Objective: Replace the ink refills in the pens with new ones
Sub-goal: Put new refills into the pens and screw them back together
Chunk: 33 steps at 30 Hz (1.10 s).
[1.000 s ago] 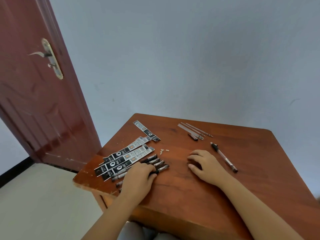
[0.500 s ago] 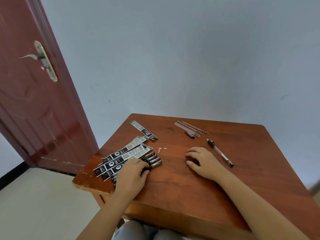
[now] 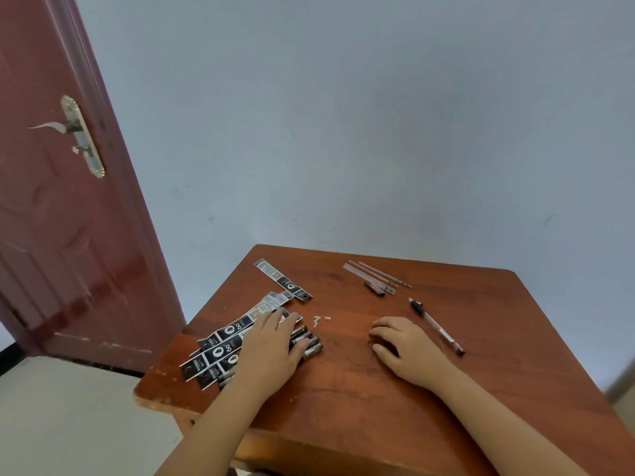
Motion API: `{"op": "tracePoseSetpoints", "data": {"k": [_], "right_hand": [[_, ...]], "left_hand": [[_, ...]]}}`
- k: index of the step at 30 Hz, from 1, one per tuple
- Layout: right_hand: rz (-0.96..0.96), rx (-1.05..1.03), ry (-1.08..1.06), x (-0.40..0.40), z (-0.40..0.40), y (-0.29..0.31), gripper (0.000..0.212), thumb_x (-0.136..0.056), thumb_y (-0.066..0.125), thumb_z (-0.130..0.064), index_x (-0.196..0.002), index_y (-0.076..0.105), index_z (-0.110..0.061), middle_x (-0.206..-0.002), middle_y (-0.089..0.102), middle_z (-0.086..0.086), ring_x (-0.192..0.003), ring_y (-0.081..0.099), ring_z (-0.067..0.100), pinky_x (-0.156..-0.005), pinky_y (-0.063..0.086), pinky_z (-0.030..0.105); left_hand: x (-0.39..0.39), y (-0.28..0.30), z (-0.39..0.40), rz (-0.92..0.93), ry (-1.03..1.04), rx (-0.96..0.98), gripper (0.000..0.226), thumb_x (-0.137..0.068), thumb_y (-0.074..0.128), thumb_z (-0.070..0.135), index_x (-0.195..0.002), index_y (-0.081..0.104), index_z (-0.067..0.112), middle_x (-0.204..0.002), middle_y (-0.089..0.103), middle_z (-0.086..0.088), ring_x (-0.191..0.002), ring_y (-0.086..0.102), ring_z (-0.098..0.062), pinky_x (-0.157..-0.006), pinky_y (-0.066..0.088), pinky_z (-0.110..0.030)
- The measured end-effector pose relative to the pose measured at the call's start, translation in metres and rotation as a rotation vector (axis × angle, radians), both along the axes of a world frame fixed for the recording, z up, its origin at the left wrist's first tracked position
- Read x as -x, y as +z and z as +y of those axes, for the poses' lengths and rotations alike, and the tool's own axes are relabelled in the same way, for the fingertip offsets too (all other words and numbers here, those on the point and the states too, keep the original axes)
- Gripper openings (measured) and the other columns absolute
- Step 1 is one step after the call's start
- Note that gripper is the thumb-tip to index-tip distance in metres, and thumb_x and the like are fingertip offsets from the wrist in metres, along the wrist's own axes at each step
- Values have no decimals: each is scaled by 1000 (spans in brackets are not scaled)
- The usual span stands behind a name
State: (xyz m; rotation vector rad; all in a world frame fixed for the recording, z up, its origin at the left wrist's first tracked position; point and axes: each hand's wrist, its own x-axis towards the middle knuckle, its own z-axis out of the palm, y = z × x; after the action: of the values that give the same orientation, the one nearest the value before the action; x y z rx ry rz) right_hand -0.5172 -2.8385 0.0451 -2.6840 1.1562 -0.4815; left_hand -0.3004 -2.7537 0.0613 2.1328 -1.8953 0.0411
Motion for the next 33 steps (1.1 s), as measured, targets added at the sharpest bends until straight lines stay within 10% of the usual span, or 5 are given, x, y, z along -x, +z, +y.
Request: {"op": "tracePoseSetpoints", "data": {"k": [9,19,33], "right_hand": [[-58,6,-83,1,-5,1,31,-92,44,-27,-119,54,-17,-125,52,-3,-117,44,7,-94,25,10],[-84,74,-384,-24,-67,22,25,-89,47,-18,-106,63,-8,-112,63,8,-105,52,24,-88,40,33],[73,-188,-68,-148,-85,26,42,-84,56,-36,-119,55,-13,-117,55,8,-107,50,21,-89,39,31]], "left_hand": [[-15,1,-40,34,39,-165,51,-96,24,44,-143,16,24,-154,9,-2,-141,1,-25,-115,10,-39],[-30,-9,-63,68,39,-240,52,-96,22,45,-143,14,24,-154,8,-1,-141,3,-23,-113,9,-42],[-39,-20,-66,100,35,-153,49,-97,25,36,-141,22,13,-152,17,-4,-140,7,-19,-113,12,-36]]}}
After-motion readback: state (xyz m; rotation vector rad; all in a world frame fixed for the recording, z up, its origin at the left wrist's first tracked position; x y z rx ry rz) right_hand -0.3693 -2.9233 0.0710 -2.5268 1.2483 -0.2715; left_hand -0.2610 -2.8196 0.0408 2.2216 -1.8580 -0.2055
